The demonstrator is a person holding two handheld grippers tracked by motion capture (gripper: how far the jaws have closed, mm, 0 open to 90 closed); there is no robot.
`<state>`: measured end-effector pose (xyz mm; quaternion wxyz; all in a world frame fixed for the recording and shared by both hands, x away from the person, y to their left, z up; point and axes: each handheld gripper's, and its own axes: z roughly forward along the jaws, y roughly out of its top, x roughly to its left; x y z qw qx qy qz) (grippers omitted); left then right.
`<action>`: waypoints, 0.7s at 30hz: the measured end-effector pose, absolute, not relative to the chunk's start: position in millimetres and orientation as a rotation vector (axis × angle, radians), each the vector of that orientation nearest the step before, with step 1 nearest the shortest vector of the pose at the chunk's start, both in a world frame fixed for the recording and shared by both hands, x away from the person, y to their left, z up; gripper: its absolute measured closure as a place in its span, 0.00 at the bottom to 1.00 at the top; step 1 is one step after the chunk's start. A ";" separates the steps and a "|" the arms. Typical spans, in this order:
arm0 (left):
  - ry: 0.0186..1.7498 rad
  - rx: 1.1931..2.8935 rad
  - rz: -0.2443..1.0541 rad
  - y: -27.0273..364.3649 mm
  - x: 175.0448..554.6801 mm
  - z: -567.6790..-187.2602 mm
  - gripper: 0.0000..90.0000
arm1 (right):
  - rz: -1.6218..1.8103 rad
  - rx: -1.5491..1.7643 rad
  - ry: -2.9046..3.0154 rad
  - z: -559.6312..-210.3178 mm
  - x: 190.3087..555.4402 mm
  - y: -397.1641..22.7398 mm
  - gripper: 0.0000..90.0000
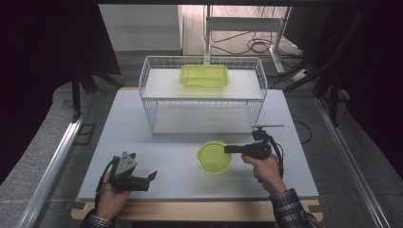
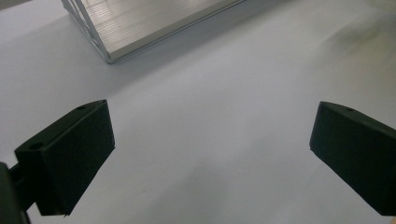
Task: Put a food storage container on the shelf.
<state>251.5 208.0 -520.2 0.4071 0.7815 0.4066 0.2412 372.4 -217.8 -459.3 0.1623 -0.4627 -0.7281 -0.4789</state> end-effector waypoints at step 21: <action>1.025 1.971 0.609 207.8 251.3 -520.3 0.00 | -1.504 -1.294 -2.021 -410.9 385.7 -218.9 0.90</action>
